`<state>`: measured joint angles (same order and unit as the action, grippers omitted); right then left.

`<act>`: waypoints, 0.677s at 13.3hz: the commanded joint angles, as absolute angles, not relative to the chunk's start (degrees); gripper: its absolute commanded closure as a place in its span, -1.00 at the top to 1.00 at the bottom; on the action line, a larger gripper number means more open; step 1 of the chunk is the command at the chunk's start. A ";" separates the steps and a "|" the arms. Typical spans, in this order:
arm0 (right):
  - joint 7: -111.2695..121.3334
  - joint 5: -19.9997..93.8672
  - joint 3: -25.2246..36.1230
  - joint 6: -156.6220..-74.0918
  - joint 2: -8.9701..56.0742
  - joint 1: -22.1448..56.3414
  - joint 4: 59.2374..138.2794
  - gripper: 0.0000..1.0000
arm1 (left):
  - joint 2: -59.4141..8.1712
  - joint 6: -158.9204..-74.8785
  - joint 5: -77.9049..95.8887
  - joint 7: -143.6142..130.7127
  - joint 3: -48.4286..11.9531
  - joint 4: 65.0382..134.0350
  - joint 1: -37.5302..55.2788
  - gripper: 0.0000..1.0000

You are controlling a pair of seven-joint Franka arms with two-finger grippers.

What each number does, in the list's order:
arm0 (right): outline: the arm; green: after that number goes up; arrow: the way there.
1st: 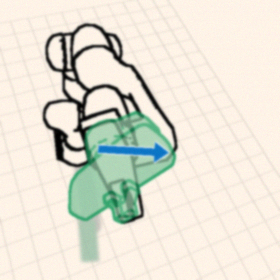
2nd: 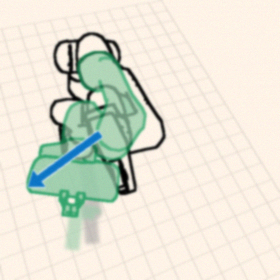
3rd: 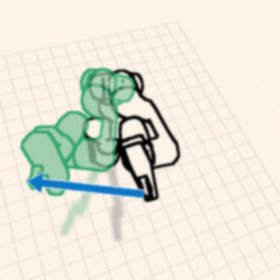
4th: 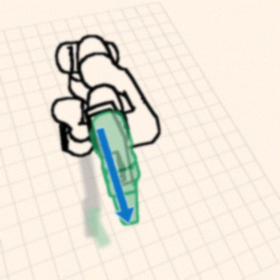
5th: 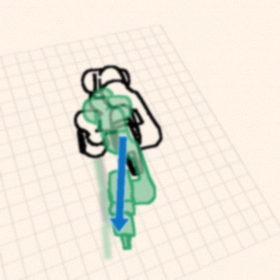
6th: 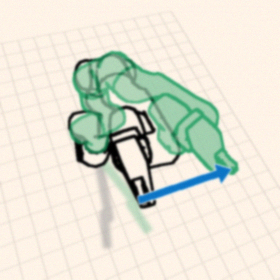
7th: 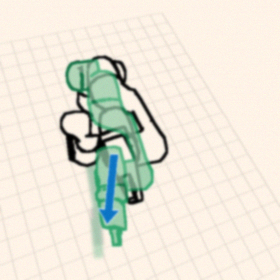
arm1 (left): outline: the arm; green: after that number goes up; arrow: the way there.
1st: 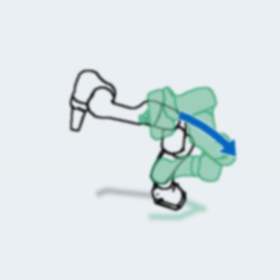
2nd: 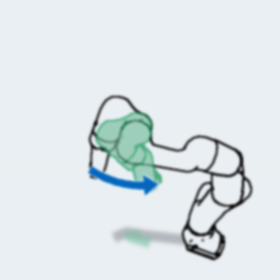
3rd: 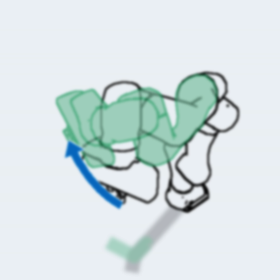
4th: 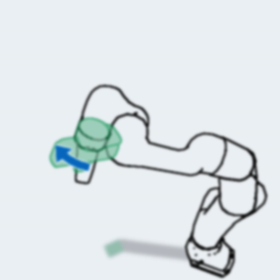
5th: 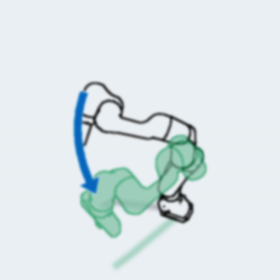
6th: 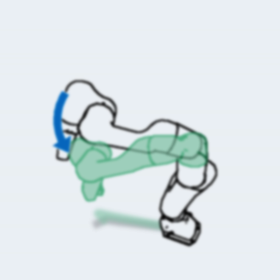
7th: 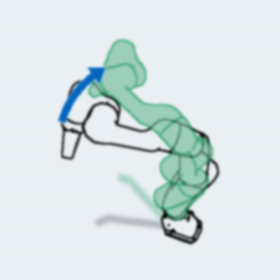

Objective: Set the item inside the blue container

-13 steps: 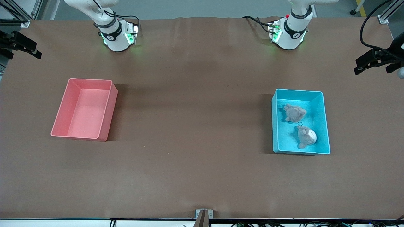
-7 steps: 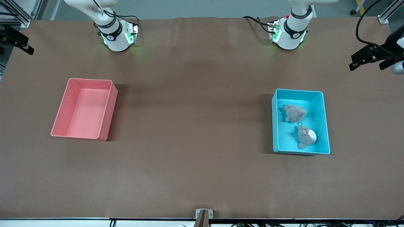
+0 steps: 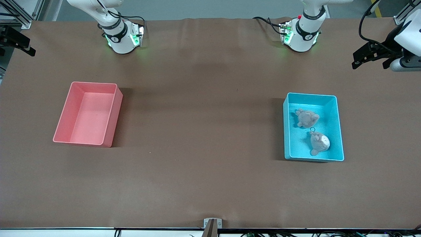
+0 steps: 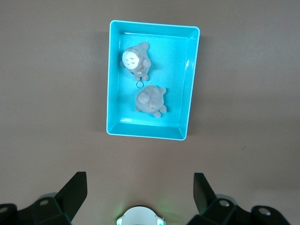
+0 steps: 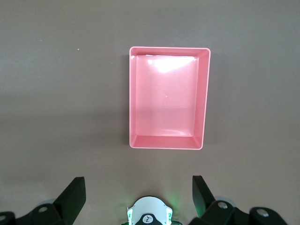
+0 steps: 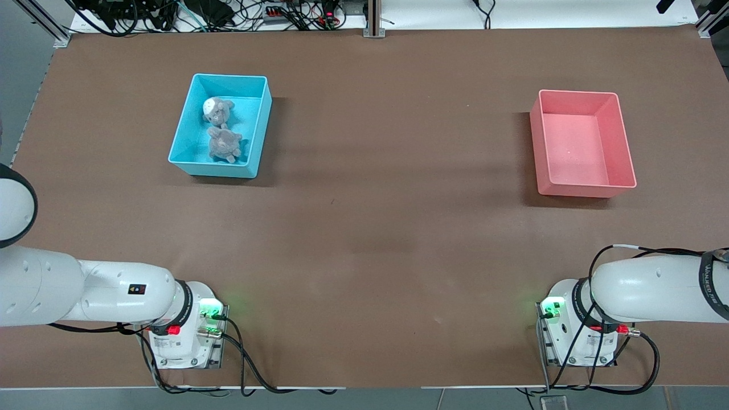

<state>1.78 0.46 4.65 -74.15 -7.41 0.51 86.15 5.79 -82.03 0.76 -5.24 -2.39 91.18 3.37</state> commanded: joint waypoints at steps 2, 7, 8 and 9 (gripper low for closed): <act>1.58 -0.44 3.96 -74.00 -8.17 -0.53 86.66 1.00 | 6.86 -83.41 -0.26 -5.63 -2.90 92.20 3.34 1.00; 2.89 -0.44 4.31 -74.00 -8.17 -1.58 86.66 1.00 | 6.42 -83.41 -2.10 -5.54 -2.90 91.32 3.43 1.00; 3.51 -0.44 4.31 -74.18 -8.17 -1.58 86.66 1.00 | 6.15 -83.41 -2.28 -5.62 -2.90 90.97 3.60 1.00; 3.78 -0.44 4.39 -74.61 -8.17 -1.50 86.66 1.00 | 6.07 -83.41 -2.20 -5.71 -2.90 90.97 3.60 1.00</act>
<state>2.58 0.14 4.97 -74.09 -7.41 -0.58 86.15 5.79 -83.09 -0.95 -5.24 -2.58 91.26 3.38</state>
